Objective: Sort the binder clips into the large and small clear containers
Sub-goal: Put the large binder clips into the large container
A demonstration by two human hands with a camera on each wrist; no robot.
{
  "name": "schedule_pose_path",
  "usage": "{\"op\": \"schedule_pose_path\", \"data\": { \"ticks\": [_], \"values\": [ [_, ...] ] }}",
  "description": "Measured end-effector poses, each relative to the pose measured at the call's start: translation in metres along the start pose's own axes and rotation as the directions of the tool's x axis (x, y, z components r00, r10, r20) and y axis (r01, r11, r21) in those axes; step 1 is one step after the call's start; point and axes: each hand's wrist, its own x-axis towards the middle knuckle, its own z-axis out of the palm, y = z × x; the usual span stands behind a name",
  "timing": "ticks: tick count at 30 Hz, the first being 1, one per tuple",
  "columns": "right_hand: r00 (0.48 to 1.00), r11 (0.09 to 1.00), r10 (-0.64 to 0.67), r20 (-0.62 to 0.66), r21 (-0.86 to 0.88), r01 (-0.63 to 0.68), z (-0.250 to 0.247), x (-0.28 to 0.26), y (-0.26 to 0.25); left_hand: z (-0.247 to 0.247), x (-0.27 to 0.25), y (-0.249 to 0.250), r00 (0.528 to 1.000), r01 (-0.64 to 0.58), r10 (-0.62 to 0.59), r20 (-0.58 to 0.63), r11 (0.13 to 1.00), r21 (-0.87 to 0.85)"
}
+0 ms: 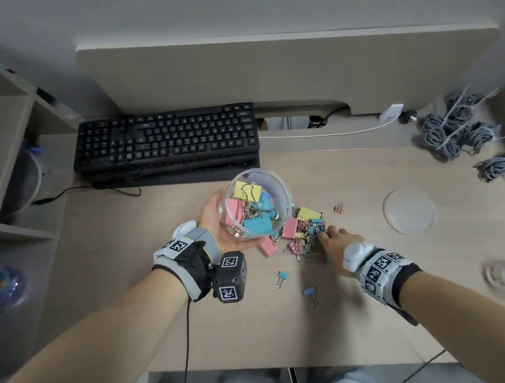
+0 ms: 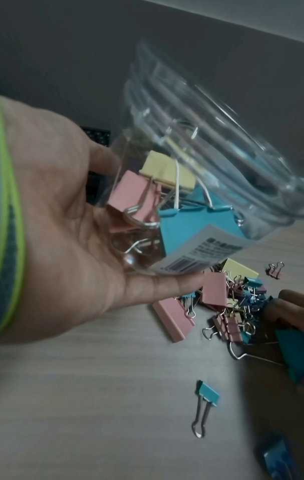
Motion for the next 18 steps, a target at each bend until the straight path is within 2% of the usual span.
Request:
{"op": "schedule_pose_path", "data": {
  "ticks": [2, 8, 13, 18],
  "values": [
    [1.0, 1.0, 0.017, -0.009, -0.012, -0.017, 0.005, -0.001, -0.001, -0.004, 0.005, -0.002, 1.0, 0.006, -0.006, -0.016, 1.0, 0.004],
    [0.996, 0.985, 0.073, 0.05, 0.152, -0.08, -0.001, -0.014, 0.008, -0.017, 0.017, 0.002, 0.999, 0.021, -0.022, -0.043, 1.0, -0.021],
    [0.998, 0.976, 0.058, -0.002, 0.21, -0.057, -0.022, -0.023, 0.018, -0.024, 0.01, 0.011, 1.0, 0.013, -0.014, -0.015, 0.998, -0.054],
    [0.995, 0.969, 0.047, -0.092, 0.245, -0.023, -0.044, -0.014, 0.005, -0.037, 0.004, 0.019, 1.0, -0.01, 0.01, -0.013, 0.998, -0.062]
  ]
}}
